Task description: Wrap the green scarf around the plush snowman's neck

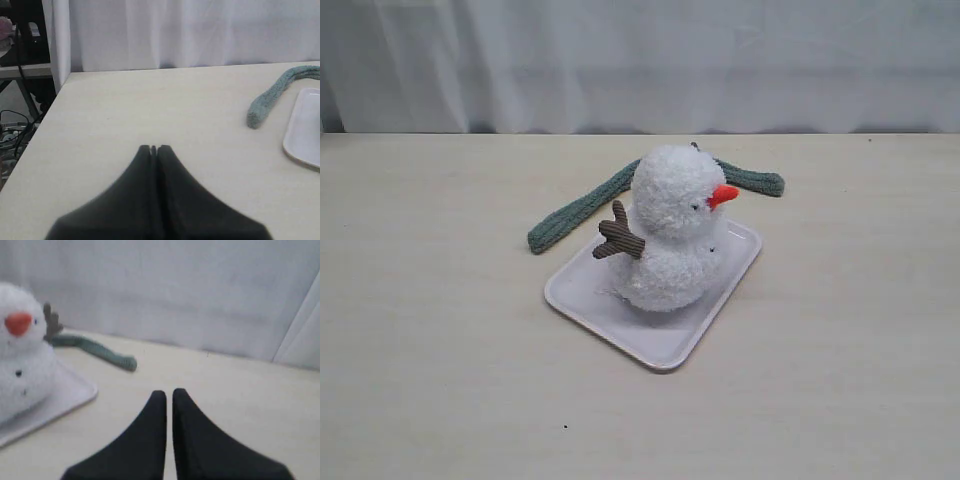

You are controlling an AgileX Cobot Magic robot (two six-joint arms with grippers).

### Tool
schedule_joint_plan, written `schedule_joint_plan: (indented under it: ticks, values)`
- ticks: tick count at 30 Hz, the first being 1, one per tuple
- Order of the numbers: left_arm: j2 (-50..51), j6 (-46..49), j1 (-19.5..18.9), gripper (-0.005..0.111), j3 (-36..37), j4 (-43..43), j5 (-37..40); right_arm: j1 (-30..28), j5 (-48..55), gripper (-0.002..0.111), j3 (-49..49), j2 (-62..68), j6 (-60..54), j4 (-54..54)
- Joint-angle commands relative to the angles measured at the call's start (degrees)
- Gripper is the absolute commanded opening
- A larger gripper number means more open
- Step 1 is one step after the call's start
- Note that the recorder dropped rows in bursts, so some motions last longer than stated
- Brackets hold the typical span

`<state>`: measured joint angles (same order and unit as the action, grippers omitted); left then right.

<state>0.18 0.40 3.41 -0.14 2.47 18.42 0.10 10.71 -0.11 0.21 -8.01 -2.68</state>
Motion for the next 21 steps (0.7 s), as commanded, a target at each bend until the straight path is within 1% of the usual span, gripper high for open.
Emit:
schedule_joint_plan:
  ticks: [1, 4, 5, 7, 8, 9, 10, 13, 15, 18, 21]
  values:
    - [-0.18, -0.09, -0.01, 0.000, 0.14, -0.13, -0.75, 0.02, -16.18, 0.004, 0.11, -0.21, -0.57, 5.85]
    - [-0.18, -0.09, -0.01, 0.000, 0.14, -0.13, -0.75, 0.02, -24.33, 0.004, 0.11, -0.21, -0.42, 10.99]
    - [-0.18, -0.09, -0.01, 0.000, 0.14, -0.13, -0.75, 0.02, -26.51, 0.004, 0.11, -0.21, 1.31, 13.32]
    - [-0.18, -0.09, -0.01, 0.000, 0.14, -0.13, -0.75, 0.02, -30.90, 0.004, 0.11, -0.21, 11.54, 17.51]
    - [-0.18, -0.09, -0.01, 0.000, 0.14, -0.13, -0.75, 0.02, -31.24, 0.004, 0.11, -0.21, 17.51, 18.82]
    - [-0.18, -0.09, -0.01, 0.000, 0.14, -0.13, -0.75, 0.02, -32.28, 0.004, 0.11, -0.21, 23.72, 18.81]
    - [-0.18, -0.09, -0.01, 0.000, 0.14, -0.13, -0.75, 0.02, -33.98, 0.004, 0.11, -0.21, 26.49, 18.68]
    - [-0.18, -0.09, -0.01, 0.000, 0.14, -0.13, -0.75, 0.02, -39.67, 0.004, 0.11, -0.21, 27.18, 14.96]
    - [-0.18, -0.09, -0.01, 0.000, 0.14, -0.13, -0.75, 0.02, -38.66, 0.004, -1.44, -0.21, 26.89, 13.12]
    - [-0.18, -0.09, -0.01, 0.000, 0.14, -0.13, -0.75, 0.02, -32.80, 0.004, -6.88, -0.21, 26.49, 8.85]
    - [-0.18, -0.09, -0.01, 0.000, 0.14, -0.13, -0.75, 0.02, -28.30, 0.004, -13.21, 1.56, 26.49, -1.22]
